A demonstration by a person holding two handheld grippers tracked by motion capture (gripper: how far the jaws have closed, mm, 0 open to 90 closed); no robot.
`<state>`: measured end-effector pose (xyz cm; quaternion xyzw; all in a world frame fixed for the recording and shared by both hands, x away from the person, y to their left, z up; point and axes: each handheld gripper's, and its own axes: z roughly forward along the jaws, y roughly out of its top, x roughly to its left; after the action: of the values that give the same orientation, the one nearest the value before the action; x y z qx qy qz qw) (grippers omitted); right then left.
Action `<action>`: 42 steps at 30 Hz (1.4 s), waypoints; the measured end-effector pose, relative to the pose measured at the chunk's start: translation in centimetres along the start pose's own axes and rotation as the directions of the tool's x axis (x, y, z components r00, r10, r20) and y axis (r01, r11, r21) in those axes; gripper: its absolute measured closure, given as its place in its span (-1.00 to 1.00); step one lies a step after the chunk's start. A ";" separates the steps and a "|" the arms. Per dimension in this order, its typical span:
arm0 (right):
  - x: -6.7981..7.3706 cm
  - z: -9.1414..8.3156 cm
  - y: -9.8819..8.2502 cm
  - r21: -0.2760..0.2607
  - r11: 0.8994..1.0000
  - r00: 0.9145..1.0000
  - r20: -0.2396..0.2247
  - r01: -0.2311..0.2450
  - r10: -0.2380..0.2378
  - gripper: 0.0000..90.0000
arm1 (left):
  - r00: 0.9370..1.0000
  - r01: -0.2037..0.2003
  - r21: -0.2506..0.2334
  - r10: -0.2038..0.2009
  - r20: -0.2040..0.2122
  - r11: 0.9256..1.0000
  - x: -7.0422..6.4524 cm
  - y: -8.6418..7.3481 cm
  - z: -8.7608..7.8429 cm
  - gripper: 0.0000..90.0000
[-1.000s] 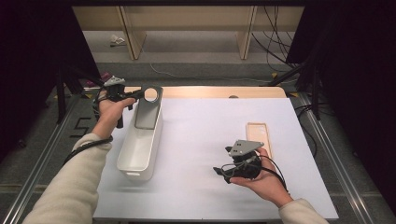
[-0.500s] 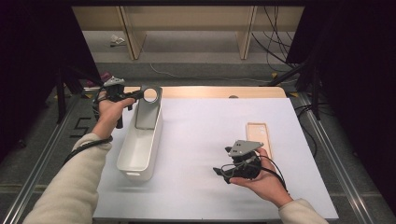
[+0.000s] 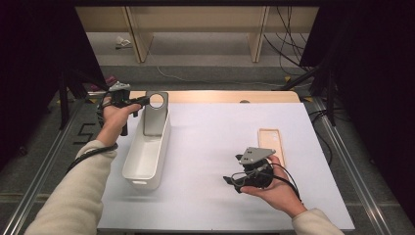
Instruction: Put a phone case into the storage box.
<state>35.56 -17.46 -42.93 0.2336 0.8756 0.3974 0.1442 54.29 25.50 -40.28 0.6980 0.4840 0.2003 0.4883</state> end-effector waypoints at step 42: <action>-0.5 -0.3 -0.1 -0.005 1.000 1.000 0.020 -0.011 0.012 -0.61 | 0.991 -0.002 0.016 0.004 -0.135 1.000 -2.2 1.1 -2.4 -0.52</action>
<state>35.82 -17.96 -42.74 0.2423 0.8718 0.3978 0.1513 52.04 24.71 -37.81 0.6875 0.5164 0.2438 0.4486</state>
